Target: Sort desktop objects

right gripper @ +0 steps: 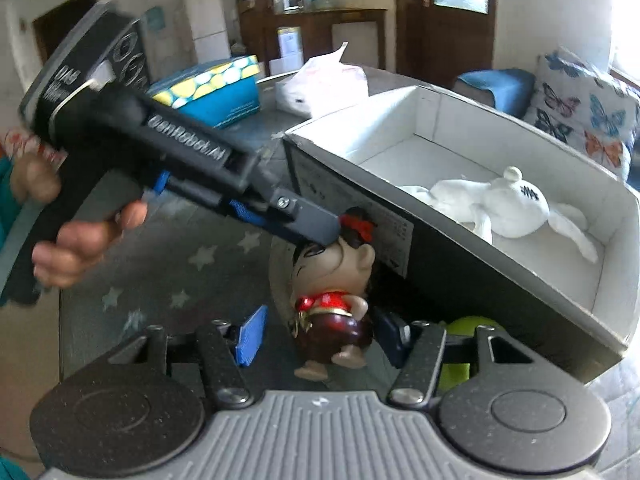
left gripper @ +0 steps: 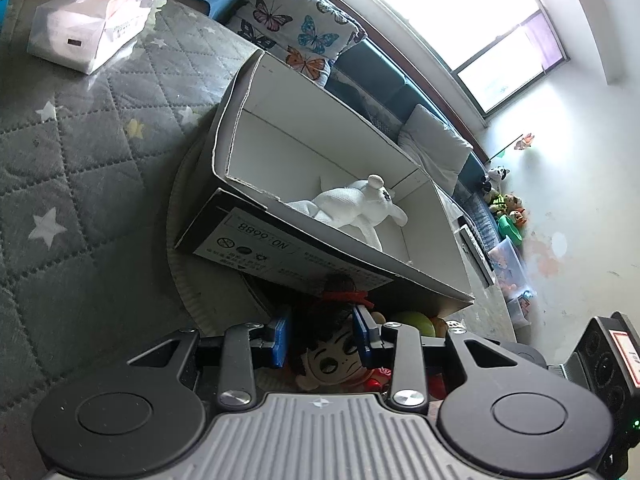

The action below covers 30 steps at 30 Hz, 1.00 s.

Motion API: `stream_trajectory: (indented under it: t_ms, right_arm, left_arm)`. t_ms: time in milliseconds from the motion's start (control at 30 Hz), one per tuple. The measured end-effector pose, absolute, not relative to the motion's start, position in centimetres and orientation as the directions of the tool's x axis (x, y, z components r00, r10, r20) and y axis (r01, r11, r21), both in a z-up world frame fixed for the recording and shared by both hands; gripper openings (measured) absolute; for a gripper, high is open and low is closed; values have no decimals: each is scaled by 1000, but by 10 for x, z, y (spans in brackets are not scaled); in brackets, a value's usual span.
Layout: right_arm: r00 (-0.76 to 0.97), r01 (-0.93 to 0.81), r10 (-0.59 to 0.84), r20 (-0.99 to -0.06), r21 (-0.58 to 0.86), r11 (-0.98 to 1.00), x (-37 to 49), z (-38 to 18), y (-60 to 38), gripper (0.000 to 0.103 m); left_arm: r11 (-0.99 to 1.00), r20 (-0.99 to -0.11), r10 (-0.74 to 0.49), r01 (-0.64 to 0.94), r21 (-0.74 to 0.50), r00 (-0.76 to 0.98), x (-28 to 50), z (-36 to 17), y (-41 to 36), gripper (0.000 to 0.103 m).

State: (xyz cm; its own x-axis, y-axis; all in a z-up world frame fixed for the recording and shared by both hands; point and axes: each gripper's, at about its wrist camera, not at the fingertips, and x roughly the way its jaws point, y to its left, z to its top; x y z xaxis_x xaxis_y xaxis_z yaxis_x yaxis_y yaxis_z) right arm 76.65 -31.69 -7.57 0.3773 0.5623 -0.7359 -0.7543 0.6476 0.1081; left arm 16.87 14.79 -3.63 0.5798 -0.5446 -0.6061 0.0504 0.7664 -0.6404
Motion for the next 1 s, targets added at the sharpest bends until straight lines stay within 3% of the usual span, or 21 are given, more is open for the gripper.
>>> stream_trajectory:
  t_ms: [167, 467, 767, 1000]
  right_arm:
    - [387, -713, 559, -733, 147, 686, 775, -80, -319, 46]
    - [399, -694, 569, -720, 169, 700, 782, -85, -326, 46]
    - [395, -661, 593, -702, 231, 714, 786, -88, -339, 46]
    - [396, -638, 616, -681, 278, 718, 781, -88, -351, 46]
  left_arm:
    - [761, -594, -544, 51, -646, 592, 171, -37, 142, 39]
    - [781, -587, -509, 51, -623, 630, 163, -33, 131, 41]
    - [676, -581, -543, -95, -731, 606, 138, -40, 138, 41]
    - [661, -577, -534, -122, -741, 618, 128, -46, 132, 42]
